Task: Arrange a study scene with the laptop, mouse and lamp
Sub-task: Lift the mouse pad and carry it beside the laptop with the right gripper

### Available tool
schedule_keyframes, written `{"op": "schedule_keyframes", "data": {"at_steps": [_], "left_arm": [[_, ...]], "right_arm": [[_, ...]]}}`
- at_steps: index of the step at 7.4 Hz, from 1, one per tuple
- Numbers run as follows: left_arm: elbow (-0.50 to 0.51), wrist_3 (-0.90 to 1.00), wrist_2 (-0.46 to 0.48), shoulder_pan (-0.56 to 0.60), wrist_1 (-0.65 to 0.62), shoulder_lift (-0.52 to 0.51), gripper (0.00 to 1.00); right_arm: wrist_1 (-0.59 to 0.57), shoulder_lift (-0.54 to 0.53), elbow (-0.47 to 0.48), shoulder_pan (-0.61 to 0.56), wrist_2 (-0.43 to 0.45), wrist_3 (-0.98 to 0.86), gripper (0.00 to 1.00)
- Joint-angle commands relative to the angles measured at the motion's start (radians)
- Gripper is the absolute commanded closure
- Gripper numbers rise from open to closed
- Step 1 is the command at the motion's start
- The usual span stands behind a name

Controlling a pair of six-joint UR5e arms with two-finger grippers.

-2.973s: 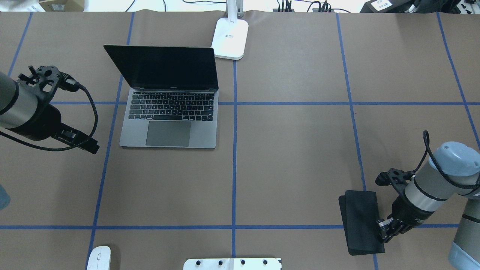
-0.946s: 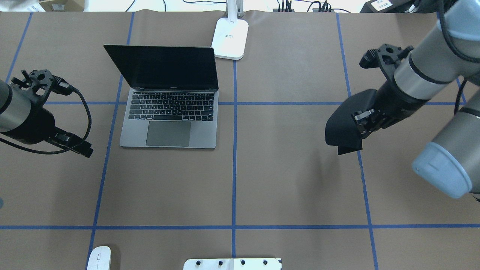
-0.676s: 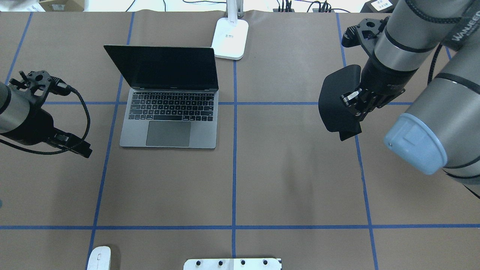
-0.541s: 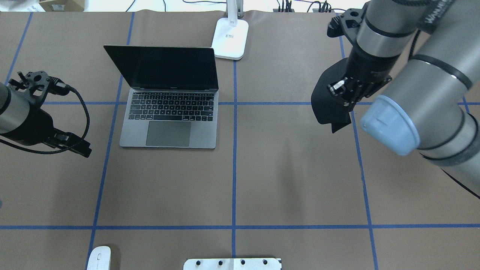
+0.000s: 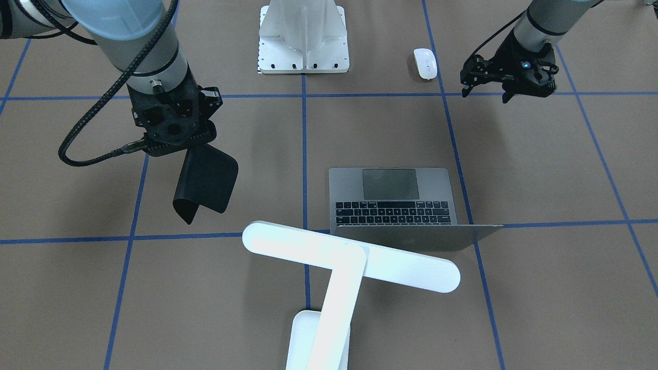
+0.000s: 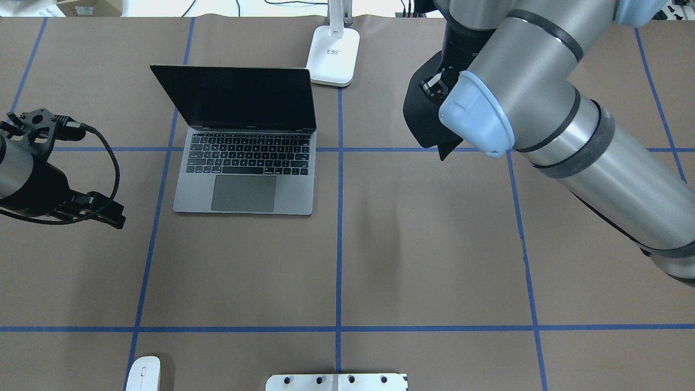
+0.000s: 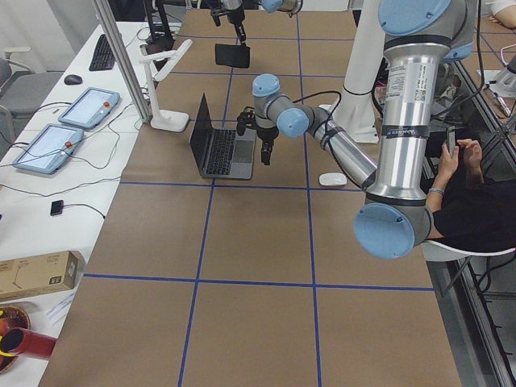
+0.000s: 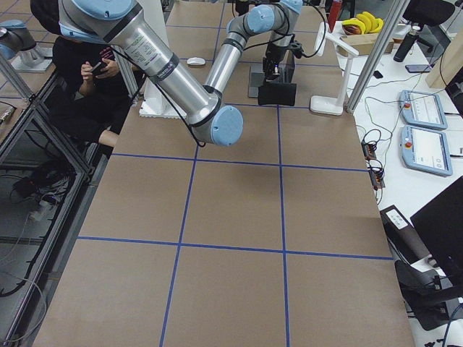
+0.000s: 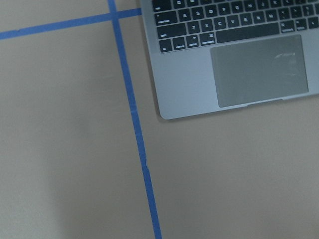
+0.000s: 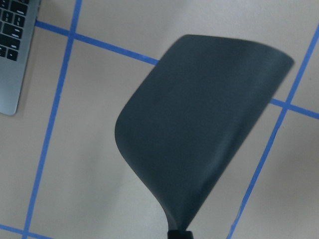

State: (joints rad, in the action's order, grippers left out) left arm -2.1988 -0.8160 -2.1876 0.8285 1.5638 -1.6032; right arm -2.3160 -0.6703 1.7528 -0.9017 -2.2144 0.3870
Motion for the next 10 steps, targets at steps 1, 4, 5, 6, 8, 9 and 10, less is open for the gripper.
{"op": "schedule_keyframes", "data": {"at_steps": [1, 4, 5, 6, 8, 9, 10], "left_arm": [[0.001, -0.022, -0.001, -0.002, 0.024, 0.016, 0.01], [-0.002, -0.023, -0.008, -0.002, 0.024, 0.016, 0.01], [-0.004, -0.023, -0.009, -0.002, 0.024, 0.016, 0.01], [-0.004, -0.023, -0.009, -0.002, 0.024, 0.016, 0.01], [-0.01, -0.023, -0.011, -0.002, 0.024, 0.017, 0.01], [-0.013, -0.023, -0.011, -0.002, 0.024, 0.017, 0.01], [-0.012, -0.023, -0.011, -0.002, 0.024, 0.017, 0.01]], "right_arm": [[0.053, 0.038, -0.065, -0.006, -0.031, -0.001, 0.88], [0.032, 0.089, -0.061, -0.006, -0.056, 0.022, 0.88], [0.032, 0.089, -0.055, -0.006, -0.059, 0.05, 0.87], [0.033, 0.086, -0.056, -0.006, -0.059, 0.052, 0.78], [0.038, 0.083, -0.062, -0.005, -0.059, 0.044, 0.0], [0.038, 0.083, -0.062, -0.005, -0.059, 0.044, 0.0], [0.038, 0.08, -0.061, -0.005, -0.053, 0.042, 0.0]]}}
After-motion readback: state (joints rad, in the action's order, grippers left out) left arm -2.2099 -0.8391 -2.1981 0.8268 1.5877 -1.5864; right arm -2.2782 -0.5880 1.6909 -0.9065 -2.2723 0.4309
